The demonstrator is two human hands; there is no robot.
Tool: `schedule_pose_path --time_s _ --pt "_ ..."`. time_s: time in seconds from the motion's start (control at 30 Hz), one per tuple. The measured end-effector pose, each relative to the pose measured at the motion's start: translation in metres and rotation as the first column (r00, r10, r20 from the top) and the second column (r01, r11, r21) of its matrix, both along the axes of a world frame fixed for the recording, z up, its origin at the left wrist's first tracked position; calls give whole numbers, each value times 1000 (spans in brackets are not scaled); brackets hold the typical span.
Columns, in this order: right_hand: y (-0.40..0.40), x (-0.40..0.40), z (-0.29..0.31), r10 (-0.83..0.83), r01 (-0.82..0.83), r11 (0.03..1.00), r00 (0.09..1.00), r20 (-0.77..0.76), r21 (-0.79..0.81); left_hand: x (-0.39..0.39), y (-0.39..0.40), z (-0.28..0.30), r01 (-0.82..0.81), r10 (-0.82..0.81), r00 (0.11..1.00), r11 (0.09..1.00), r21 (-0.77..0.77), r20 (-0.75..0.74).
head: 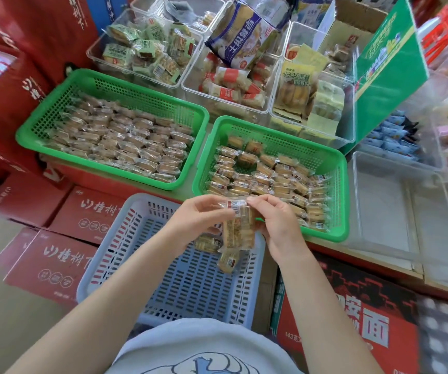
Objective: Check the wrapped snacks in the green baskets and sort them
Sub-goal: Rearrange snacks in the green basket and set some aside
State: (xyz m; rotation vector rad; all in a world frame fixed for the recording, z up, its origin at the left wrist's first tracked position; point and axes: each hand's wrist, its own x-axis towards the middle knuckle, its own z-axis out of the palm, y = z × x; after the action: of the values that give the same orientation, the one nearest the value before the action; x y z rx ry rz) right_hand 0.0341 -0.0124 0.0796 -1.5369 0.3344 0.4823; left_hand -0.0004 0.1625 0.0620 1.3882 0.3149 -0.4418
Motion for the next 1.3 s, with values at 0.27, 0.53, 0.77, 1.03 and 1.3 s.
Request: schedule_pose_path --time_s 0.27,0.53,0.77,1.03,1.3 --pt "-6 -18 -4 -10 10 999 1000 -7 -33 -10 10 -2 -233 214 972 923 -306 -95" --pt "8 -32 -5 -19 35 984 995 94 -176 -17 21 -11 -74 55 997 907 -415 -58" --pt "20 -34 4 234 11 851 888 397 -526 -17 30 1 159 -159 987 987 -22 9" --pt "32 -30 9 320 11 837 801 506 -547 -12 31 11 -39 36 997 998 49 67" --pt "26 -13 10 199 -52 915 922 334 -401 8 32 2 -119 116 992 991 -55 -41"
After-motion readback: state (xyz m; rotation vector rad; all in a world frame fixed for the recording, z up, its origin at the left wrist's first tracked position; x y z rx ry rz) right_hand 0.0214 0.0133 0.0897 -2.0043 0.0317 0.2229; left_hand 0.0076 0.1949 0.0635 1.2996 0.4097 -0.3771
